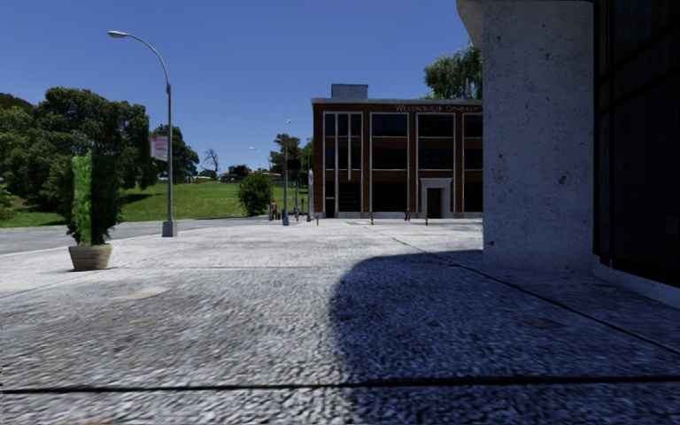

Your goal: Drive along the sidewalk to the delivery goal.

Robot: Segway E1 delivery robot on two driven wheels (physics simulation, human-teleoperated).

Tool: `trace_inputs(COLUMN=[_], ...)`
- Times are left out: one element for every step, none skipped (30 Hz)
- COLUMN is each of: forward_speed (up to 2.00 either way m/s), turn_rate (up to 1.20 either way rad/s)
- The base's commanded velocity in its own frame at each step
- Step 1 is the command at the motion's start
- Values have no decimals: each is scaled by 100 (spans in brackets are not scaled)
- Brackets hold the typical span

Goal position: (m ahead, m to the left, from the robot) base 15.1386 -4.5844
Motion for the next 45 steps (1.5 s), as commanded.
trace_inputs(forward_speed=[200, 200, 200, 200, 200, 200, 200, 200, 200, 200, 200, 200, 200, 200, 200, 200, 200, 200, 200, 200, 200, 200, 200, 200, 200, 200, 200, 200, 200, 200, 200, 200, 200, 200, 200, 200, 200, 200, 200, 200, 200, 200, 200, 200, 200], turn_rate=[0, 0, 0, 0, 0, 0, 0, 0, 0, 0, 0, 0, 0, 0, 0, 0, 0, 0, 0, 0, 0, 0, 0, 0, 0, 0, 0, 0, 0, 0, 0, 0, 0, 0, 0, 0, 0, 0, 0, 0, 0, 0, 0, 0, 0])
